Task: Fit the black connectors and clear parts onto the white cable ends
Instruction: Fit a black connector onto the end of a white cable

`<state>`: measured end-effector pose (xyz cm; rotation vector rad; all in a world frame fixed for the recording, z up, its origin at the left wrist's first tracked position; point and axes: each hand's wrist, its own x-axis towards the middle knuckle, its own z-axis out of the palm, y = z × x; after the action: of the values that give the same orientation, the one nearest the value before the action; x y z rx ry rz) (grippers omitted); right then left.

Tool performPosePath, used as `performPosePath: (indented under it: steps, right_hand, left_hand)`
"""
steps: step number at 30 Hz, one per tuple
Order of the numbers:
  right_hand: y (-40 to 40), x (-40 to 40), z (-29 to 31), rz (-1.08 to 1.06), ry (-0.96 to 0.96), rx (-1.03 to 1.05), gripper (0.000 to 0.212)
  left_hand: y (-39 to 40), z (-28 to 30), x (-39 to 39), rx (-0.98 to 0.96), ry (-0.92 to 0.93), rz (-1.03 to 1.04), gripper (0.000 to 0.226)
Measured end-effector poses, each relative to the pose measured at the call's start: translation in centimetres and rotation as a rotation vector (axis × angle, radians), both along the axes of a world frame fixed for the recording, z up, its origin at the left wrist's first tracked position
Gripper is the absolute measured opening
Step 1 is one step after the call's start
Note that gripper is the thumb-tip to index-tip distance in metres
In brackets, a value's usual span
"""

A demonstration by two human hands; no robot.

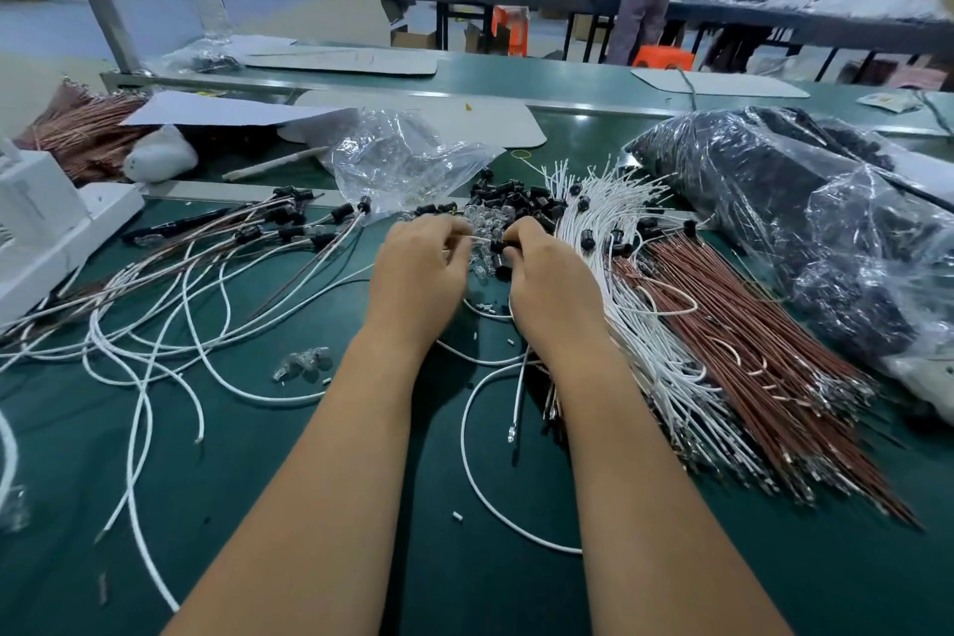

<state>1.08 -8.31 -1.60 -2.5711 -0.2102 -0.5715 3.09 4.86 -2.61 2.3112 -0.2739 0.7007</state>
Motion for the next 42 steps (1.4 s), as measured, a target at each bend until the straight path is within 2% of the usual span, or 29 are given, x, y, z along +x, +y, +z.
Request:
performPosePath:
  steps: [2,6,9,12,16,18,27,32,42]
  right_hand:
    - [-0.12,0.0,0.09,0.037,0.007,0.093,0.012]
    - [-0.26,0.23,0.07,0.012,0.024,0.223,0.013]
    - [-0.41,0.32,-0.12,0.007,0.025,0.287,0.011]
    - [-0.5,0.28,-0.19,0.026,0.01,0.342,0.013]
    - [-0.52,0.22,-0.21,-0.004,-0.01,0.421,0.026]
    - [-0.6,0.24,-0.26,-0.022,-0.018,0.454,0.02]
    - [-0.61,-0.12,-0.01,-0.039,-0.084,0.443,0.007]
    - [-0.57,-0.07,-0.05,-0.091,-0.112,0.406,0.009]
    - [-0.68,-0.01,-0.04,-0.078,-0.094,0.493,0.008]
  left_hand:
    - [-0.69,0.17,-0.3,-0.081,0.012,-0.122,0.013]
    - [-0.43,-0.13,-0.08,-0.277,0.117,-0.102,0.008]
    - [-0.17,-0.17,0.13,-0.322,0.16,-0.093,0.008]
    - [-0.45,0.01,0.04,-0.357,0.195,-0.168,0.007]
    - [-0.19,0.09,0.03,-0.41,0.18,-0.138,0.008]
    - [-0.09,0.14,-0.04,-0.438,0.183,-0.129,0.01]
    - [0.03,0.17,-0.11,-0.453,0.221,-0.13,0.008]
    - [-0.11,-0.01,-0.06,-0.428,0.244,-0.159,0.007]
    - [-0.49,0.39,-0.52,-0.397,0.174,-0.187,0.007]
